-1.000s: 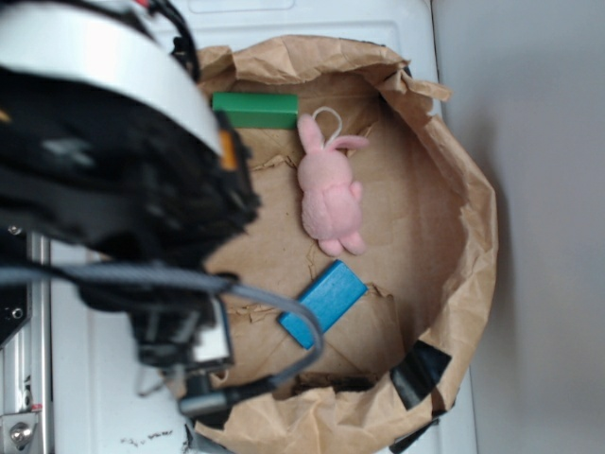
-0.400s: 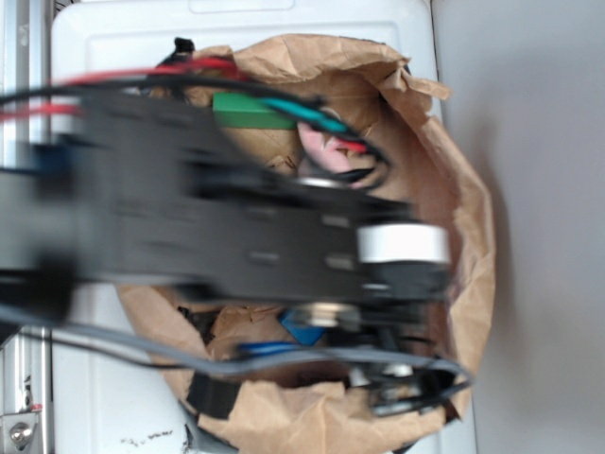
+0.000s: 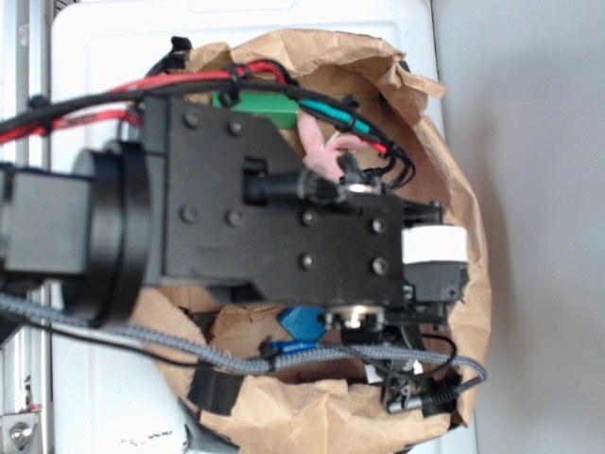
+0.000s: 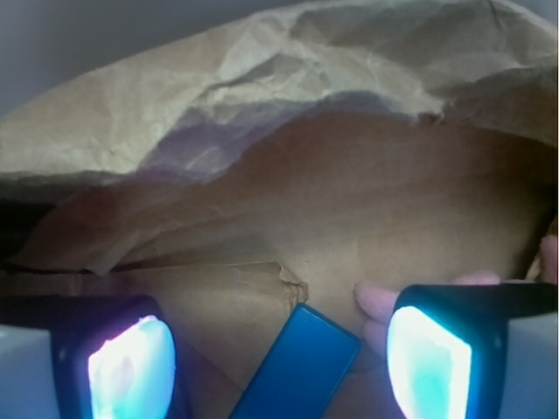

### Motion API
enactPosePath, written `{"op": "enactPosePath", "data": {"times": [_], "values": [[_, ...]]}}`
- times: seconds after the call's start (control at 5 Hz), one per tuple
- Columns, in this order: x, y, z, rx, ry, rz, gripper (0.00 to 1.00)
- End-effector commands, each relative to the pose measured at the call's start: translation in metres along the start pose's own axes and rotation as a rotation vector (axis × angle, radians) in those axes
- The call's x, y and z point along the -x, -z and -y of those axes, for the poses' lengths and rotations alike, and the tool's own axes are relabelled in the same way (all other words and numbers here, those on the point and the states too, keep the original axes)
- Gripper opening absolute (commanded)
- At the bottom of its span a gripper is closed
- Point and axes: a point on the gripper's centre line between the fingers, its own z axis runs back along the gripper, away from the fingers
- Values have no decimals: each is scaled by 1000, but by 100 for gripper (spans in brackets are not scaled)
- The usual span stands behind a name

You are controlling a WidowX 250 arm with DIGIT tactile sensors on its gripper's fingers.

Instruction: Grab the wood chip.

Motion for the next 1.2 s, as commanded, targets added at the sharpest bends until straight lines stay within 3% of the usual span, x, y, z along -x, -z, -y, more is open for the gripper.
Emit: {"op": "enactPosePath", "data": {"times": [0.0,0.2,0.4,0.8,1.0], "values": [[-7,-26,-13,114,125,43,100],[-13,-44,-26,185,196,-22,100],[-18,-42,-29,207,272,-29,100],[9,14,-22,165,475,30,100],[20,29,-17,162,539,17,100]]}}
